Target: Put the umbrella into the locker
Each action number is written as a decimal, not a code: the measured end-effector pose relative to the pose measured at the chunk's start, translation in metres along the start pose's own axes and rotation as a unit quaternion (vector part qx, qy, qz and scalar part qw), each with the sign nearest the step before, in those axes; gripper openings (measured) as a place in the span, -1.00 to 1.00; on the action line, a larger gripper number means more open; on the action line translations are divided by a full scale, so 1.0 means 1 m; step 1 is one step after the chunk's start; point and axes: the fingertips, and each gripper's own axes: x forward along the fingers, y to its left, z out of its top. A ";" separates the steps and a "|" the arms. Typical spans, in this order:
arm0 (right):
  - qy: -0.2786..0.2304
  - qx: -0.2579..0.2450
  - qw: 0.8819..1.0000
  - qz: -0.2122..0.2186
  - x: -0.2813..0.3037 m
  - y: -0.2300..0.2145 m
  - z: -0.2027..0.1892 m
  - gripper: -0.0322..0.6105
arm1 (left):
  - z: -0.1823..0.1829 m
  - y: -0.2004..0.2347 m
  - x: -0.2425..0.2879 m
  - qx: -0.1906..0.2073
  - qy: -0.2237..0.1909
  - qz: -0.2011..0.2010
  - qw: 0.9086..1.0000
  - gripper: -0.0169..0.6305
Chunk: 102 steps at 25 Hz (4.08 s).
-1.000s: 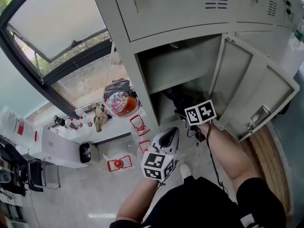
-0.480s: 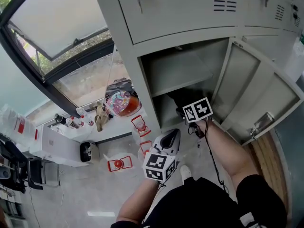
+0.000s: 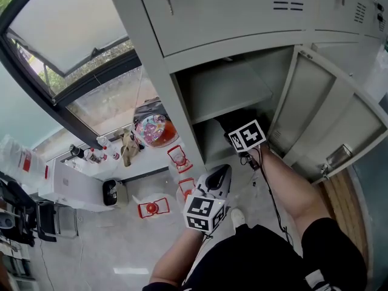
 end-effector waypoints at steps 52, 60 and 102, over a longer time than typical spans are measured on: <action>-0.066 -0.095 0.986 -0.120 -0.034 -0.002 0.002 0.12 | -0.007 -0.016 -0.049 0.007 0.007 -0.018 1.000 -0.90; -0.081 -0.093 0.984 -0.127 -0.057 0.018 -0.004 0.08 | -0.012 -0.023 -0.068 0.007 0.009 -0.026 1.000 -0.90; -0.218 -0.011 0.974 -0.059 -0.214 0.192 -0.089 -0.73 | -0.024 -0.086 -0.184 0.040 -0.004 -0.037 0.999 -0.90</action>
